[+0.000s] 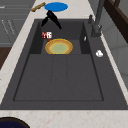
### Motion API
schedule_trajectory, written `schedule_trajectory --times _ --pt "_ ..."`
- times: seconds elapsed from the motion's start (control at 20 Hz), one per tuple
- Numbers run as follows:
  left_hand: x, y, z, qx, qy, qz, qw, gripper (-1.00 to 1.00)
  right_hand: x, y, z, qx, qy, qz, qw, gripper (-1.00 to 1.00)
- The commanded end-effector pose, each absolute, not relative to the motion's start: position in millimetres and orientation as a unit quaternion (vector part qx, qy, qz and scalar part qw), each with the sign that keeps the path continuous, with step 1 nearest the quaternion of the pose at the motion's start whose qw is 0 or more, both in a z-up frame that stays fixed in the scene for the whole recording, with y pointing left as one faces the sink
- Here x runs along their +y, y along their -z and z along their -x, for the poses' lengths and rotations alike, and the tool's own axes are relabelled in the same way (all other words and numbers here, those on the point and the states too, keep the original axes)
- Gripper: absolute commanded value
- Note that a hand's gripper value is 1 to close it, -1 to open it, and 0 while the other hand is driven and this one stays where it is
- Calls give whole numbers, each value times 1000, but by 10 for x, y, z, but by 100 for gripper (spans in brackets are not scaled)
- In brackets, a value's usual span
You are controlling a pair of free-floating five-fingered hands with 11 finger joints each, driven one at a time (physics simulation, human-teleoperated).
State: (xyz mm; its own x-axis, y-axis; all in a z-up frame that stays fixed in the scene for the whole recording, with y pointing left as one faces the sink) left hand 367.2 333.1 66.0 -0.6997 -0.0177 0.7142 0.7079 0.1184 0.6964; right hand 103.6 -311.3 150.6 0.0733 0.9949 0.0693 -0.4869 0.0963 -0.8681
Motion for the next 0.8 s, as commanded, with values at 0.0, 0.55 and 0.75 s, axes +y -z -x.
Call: schedule_trajectory --times 0.0,0.55,0.75 --pt "3331 -922 -3660 -670 626 269 295 -100 -3113 -1506 -1036 -365 -575 348 644 0" --pt "3364 -1180 -3490 -679 623 260 289 -100 -3113 -1506 -1036 -365 -575 348 644 0" --pt "3564 -1448 -3278 -680 622 256 294 -100 -3113 -1506 -1036 -365 -575 348 644 0"
